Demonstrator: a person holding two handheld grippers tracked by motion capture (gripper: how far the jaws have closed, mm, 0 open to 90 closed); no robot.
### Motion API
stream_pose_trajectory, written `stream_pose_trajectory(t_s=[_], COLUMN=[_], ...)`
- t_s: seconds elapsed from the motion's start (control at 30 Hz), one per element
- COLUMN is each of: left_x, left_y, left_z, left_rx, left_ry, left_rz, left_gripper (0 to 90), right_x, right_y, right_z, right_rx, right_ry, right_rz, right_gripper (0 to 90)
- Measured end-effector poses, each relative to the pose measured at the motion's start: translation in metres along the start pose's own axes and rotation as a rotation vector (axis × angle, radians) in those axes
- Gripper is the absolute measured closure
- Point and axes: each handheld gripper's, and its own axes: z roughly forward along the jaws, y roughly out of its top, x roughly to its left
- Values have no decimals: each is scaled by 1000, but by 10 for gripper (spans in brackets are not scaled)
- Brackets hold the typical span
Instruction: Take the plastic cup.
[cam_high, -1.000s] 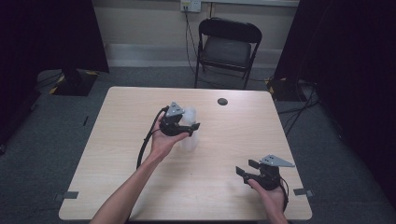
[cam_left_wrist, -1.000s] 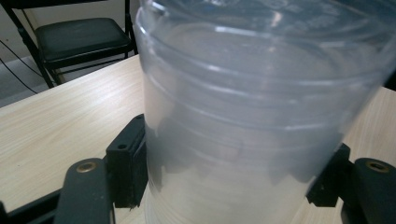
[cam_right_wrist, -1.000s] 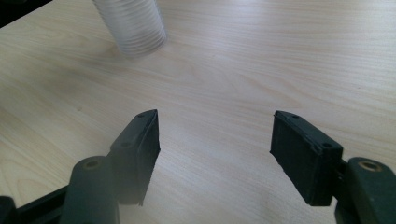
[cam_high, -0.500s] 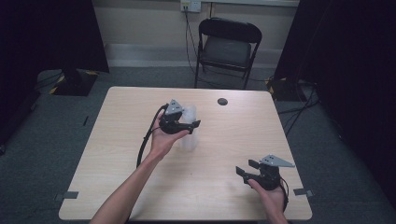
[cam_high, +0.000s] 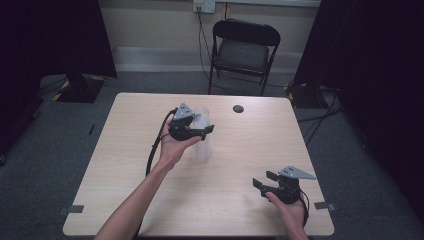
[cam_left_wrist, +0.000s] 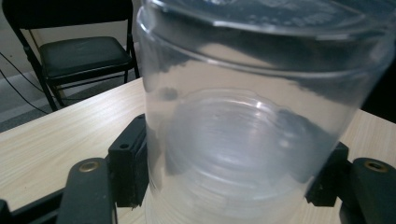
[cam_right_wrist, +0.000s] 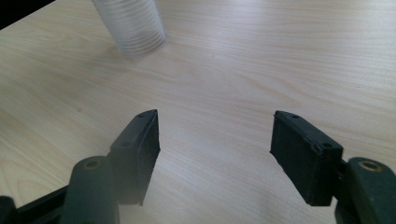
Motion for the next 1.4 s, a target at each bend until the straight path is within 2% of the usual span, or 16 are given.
stream_pose_trajectory(t_s=[0.13, 0.17, 0.47, 0.6, 0.8, 0.87, 0.97, 1.13, 1.2, 1.33, 1.4], left_x=[-2, -2, -4, -5, -6, -6, -5, -6, -4, -4, -5], left_y=[1, 2, 14, 20, 23, 23, 24, 30, 33, 37, 39], left_z=[-1, -1, -7, -11, -16, -17, -20, -25, -28, -31, -35], left_rx=[-20, -35, -85, -86, -94, -95, -105, -87, -102, -102, -124], left_ry=[0, -4, 28, 32, 21, 36, 29, 54, 46, 35, 32], left_rz=[-11, -31, -54, -48, -66, -58, -68, -29, -45, -34, -33], left_gripper=[316, 316, 334, 335, 350, 350, 350, 348, 348, 348, 350], right_x=[0, 0, 1, 1, 2, 3, 3, 3, 4, 3, 3], right_y=[0, 0, 0, 0, 0, 0, 0, 0, 1, 0, 0], right_z=[0, 0, 0, 1, 1, 2, 2, 3, 2, 2, 2], right_rx=[1, -1, 4, 4, 9, 7, 8, 9, 10, 7, 6], right_ry=[0, 2, 0, -1, -2, -2, -3, 0, -2, 0, -1], right_rz=[1, -1, -6, -6, -10, -14, -17, -16, -18, -16, -12], right_gripper=[325, 325, 325, 325, 325, 325, 325, 325, 325, 325, 325])
